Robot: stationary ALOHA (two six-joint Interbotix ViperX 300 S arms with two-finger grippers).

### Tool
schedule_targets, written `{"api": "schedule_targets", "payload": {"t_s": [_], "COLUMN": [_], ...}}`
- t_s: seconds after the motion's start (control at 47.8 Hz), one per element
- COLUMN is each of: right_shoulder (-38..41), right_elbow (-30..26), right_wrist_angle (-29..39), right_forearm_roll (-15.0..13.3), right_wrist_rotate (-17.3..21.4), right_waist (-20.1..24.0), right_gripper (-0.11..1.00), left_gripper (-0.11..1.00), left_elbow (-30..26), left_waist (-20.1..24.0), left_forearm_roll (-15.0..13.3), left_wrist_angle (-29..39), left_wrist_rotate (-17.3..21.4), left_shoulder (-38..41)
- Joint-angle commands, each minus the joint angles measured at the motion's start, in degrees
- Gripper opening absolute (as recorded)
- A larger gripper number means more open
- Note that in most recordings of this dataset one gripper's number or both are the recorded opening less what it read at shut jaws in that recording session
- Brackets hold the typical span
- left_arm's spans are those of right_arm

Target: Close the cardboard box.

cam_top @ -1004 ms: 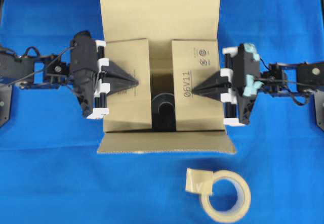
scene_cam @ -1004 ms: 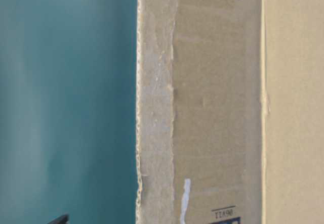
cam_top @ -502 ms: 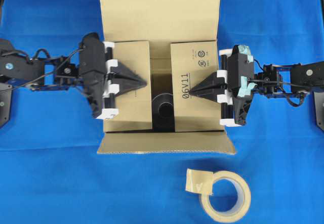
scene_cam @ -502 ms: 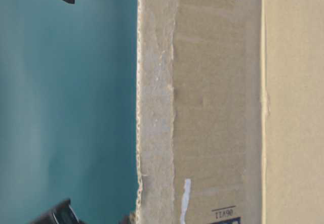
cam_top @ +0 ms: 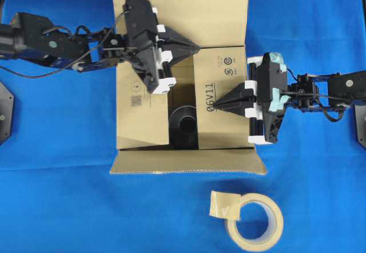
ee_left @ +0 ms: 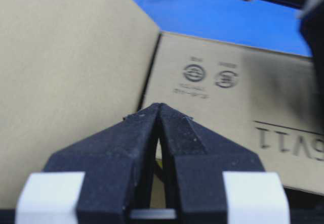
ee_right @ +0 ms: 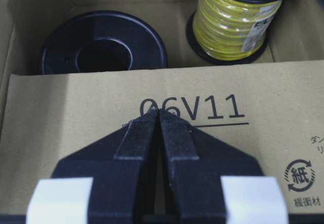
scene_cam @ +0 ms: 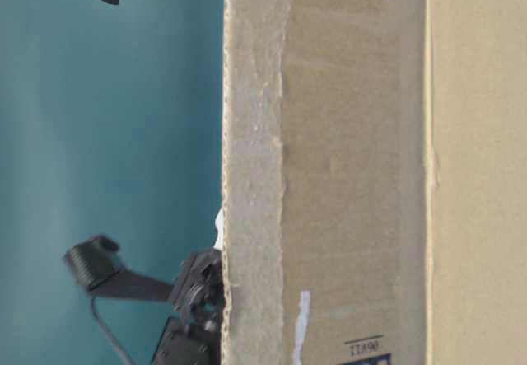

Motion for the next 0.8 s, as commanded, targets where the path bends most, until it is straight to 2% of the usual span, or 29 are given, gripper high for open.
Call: {"api": "schedule_targets", "payload": {"t_s": [0.0, 0.607, 0.774], "right_shoulder": [-0.3, -0.4, -4.5], "right_elbow": [-1.1, -1.3, -1.3], "right_wrist_angle": [-0.9, -1.1, 0.0], "right_forearm_roll": [0.1, 0.1, 0.0], "right_wrist_rotate": [0.1, 0.1, 0.1], "right_waist": [0.3, 1.0, 1.3], "right_gripper": [0.0, 0.0, 0.0], "left_gripper": [0.01, 0.01, 0.01], "left_elbow": [-1.4, -1.8, -1.7], "left_waist": [0.5, 1.7, 1.7], "left_forearm_roll": [0.2, 0.2, 0.1], "left_wrist_angle": [-0.7, -3.4, -3.2], "left_wrist_rotate": [0.4, 1.1, 1.1], "left_shoulder": [0.4, 2.9, 2.8]}}
